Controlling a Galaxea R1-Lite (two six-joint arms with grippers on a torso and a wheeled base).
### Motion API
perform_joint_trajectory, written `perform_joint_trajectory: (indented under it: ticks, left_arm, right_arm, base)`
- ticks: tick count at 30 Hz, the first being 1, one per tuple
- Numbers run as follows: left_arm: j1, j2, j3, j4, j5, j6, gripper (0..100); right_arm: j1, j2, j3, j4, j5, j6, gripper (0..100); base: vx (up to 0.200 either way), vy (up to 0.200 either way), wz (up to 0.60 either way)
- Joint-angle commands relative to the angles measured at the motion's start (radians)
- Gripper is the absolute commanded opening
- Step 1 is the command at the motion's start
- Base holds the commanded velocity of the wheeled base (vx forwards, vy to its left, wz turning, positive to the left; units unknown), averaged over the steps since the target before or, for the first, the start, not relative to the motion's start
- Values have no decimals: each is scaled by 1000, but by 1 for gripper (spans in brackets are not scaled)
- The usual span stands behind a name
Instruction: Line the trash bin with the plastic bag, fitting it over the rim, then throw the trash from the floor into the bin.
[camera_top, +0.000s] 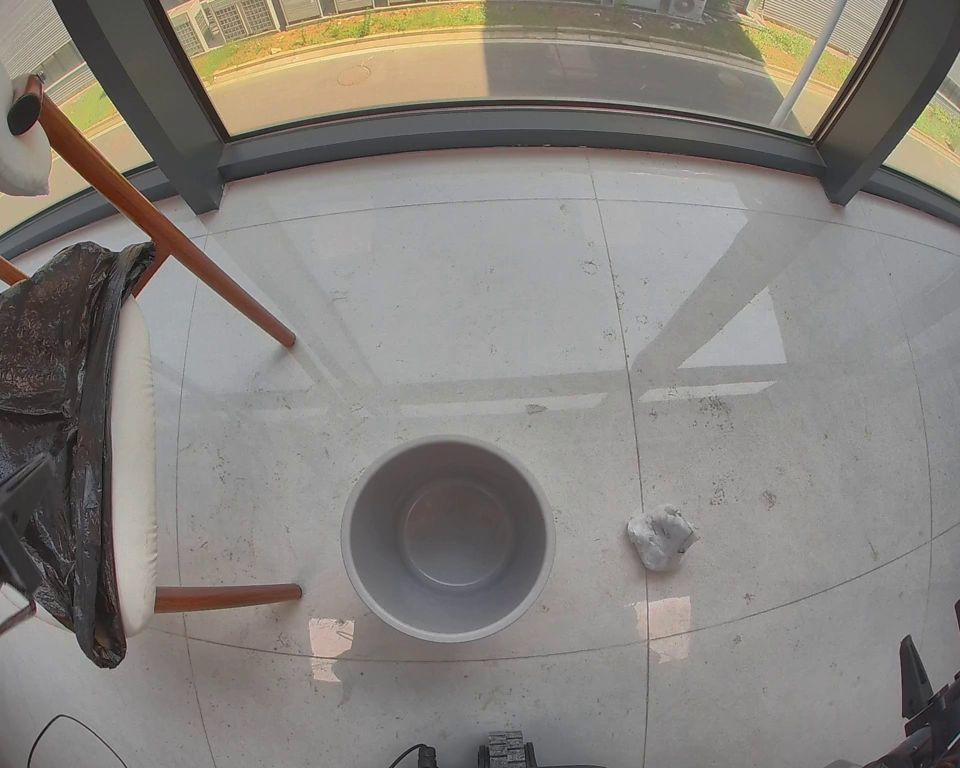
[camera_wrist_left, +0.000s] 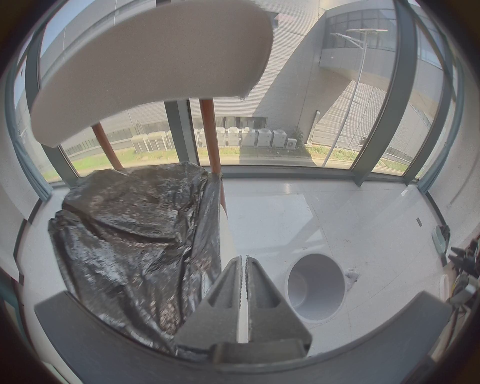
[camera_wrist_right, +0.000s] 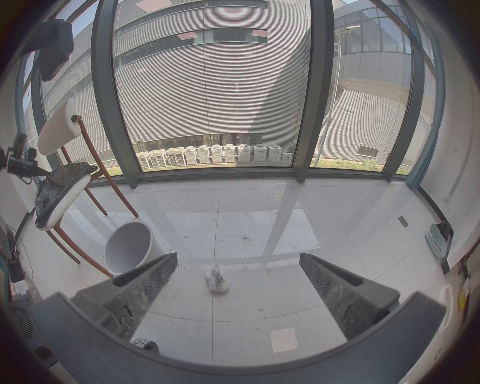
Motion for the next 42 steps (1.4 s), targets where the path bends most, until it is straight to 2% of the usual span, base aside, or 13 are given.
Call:
perform_joint_trajectory:
  ticks: [1, 5, 11, 13, 14, 23, 27, 42]
  left_arm:
    - [4, 314, -161, 14, -25, -40, 0]
    - [10, 349, -166, 14, -29, -40, 0]
    - [51, 398, -247, 2, -34, -40, 0]
    - [51, 392, -264, 42, -35, -37, 0]
    - [54, 390, -270, 60, -35, -37, 100]
    - [91, 386, -279, 63, -20, -29, 100]
    - [145, 395, -281, 63, -23, -27, 100]
    - [140, 465, -198, -43, -45, -29, 100]
  right_arm:
    - [1, -9, 18, -1, -1, 0, 100]
    - [0, -9, 18, -1, -1, 0, 100]
    - [1, -9, 18, -1, 1, 0, 100]
    - [0, -9, 18, -1, 1, 0, 100]
    - [0, -9, 18, -1, 1, 0, 100]
    - [1, -9, 18, -1, 1, -2, 100]
    - [1, -9, 18, -2, 1, 0, 100]
    - [1, -9, 18, -2, 1, 0, 100]
  base:
    - [0, 0, 0]
    - [0, 0, 0]
    - [0, 0, 0]
    - [0, 0, 0]
    - [0, 0, 0]
    - [0, 0, 0]
    - [0, 0, 0]
    - [0, 0, 0]
